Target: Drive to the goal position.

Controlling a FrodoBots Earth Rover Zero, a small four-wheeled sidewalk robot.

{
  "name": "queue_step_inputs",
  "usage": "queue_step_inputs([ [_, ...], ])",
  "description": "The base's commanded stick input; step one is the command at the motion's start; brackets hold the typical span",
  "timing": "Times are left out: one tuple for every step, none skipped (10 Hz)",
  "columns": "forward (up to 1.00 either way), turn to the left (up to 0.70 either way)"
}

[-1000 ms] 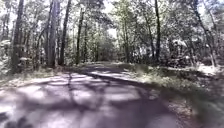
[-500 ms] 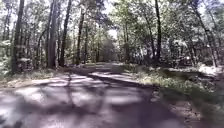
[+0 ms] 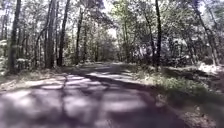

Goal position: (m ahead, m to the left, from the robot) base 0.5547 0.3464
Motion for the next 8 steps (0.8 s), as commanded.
queue_step_inputs([
  [0.45,0.0],
  [0.45,0.0],
  [0.45,0.0],
  [0.45,0.0],
  [0.45,-0.06],
  [0.45,-0.14],
  [0.45,-0.21],
  [0.45,-0.26],
])
